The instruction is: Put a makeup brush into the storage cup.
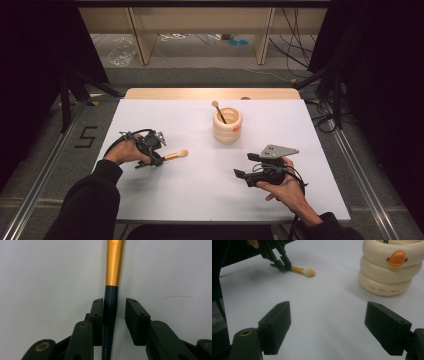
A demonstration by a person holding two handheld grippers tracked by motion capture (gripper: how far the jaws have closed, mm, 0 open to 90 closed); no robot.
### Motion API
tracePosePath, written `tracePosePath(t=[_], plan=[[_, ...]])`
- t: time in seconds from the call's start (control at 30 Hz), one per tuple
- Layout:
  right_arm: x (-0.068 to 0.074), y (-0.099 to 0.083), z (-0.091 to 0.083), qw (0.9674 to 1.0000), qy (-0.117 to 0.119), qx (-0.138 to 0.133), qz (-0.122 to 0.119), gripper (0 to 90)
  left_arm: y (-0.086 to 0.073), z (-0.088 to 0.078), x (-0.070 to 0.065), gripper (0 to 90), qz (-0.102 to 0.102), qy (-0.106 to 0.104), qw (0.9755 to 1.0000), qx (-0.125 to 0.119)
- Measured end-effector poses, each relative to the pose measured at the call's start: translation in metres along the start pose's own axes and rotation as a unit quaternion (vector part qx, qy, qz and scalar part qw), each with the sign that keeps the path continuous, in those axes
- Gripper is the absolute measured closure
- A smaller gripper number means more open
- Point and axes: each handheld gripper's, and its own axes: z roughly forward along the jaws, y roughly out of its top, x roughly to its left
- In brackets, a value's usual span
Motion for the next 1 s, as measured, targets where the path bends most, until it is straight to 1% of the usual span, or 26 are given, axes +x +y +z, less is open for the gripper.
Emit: tracePosePath(t=[0.03,0.13,0.17,0.23,0.27,0.3,0.33,0.4,0.47,0.5,0.53,0.83,0.87,0.93,0.97,1.0], plan=[[0.0,0.0,0.0,1.0,0.0,0.0,0.0,22.1,0.0002,0.0005,0.0004,68.9,-0.003,-0.002,1.0,0.0],[-0.0004,0.0001,-0.0013,1.0,-0.004,0.004,0.0,22.0,0.0031,0.0003,0.0002,70.2,-0.003,0.0,0.9999,0.011],[-0.0004,0.0001,-0.0013,1.0,-0.004,0.004,0.001,22.0,0.0048,0.0003,0.0003,70.5,0.0,0.001,0.9998,0.018],[-0.0004,0.0001,-0.0014,1.0,-0.004,0.004,0.0,22.1,0.0072,0.0005,-0.0004,71.0,-0.004,0.001,0.9996,0.027],[-0.0006,-0.0006,0.0011,0.9999,0.004,-0.009,0.001,22.1,0.0079,0.0005,-0.0003,71.6,-0.005,0.0,0.9996,0.029],[-0.0007,-0.0004,0.0005,1.0,0.003,-0.006,0.0,22.1,0.0083,0.0005,-0.0003,72.3,-0.007,-0.001,0.9995,0.031],[-0.0003,0.0,-0.0015,1.0,-0.004,0.005,0.0,22.1,0.0084,0.0008,-0.0005,73.1,-0.011,-0.001,0.9995,0.03],[-0.0005,-0.0003,-0.0006,1.0,-0.001,-0.001,0.001,22.1,0.0086,0.0006,0.0,75.1,-0.013,-0.001,0.9994,0.032],[-0.0004,0.0,-0.0014,1.0,-0.004,0.004,0.0,22.1,0.0086,0.0006,0.0,76.7,-0.015,0.0,0.9993,0.033],[-0.0003,-0.0001,-0.0011,1.0,-0.003,0.002,0.0,22.1,0.0087,0.0006,0.0001,77.2,-0.016,0.0,0.9993,0.033],[-0.0005,-0.0006,0.001,1.0,0.004,-0.009,0.0,22.1,0.0088,0.0006,0.0,77.7,-0.017,0.0,0.9993,0.033],[-0.0006,-0.0006,0.0011,0.9999,0.003,-0.009,0.0,22.1,0.0096,0.0004,0.0001,78.3,-0.032,-0.002,0.9988,0.038],[-0.0006,-0.0006,0.0011,0.9999,0.004,-0.01,0.0,22.1,0.0094,0.0002,-0.0003,78.4,-0.034,-0.004,0.9987,0.036],[-0.0005,0.0001,-0.0014,1.0,-0.004,0.004,-0.001,22.1,0.0089,-0.0009,-0.0005,78.4,-0.037,-0.008,0.9988,0.03],[-0.0006,-0.0002,-0.0005,1.0,-0.002,-0.002,0.001,22.1,0.0087,-0.0015,-0.0006,78.4,-0.04,-0.006,0.9989,0.022],[-0.0006,-0.0002,-0.0004,1.0,-0.001,-0.002,0.001,22.1,0.0089,-0.0027,-0.0005,78.4,-0.04,-0.004,0.999,0.022]])
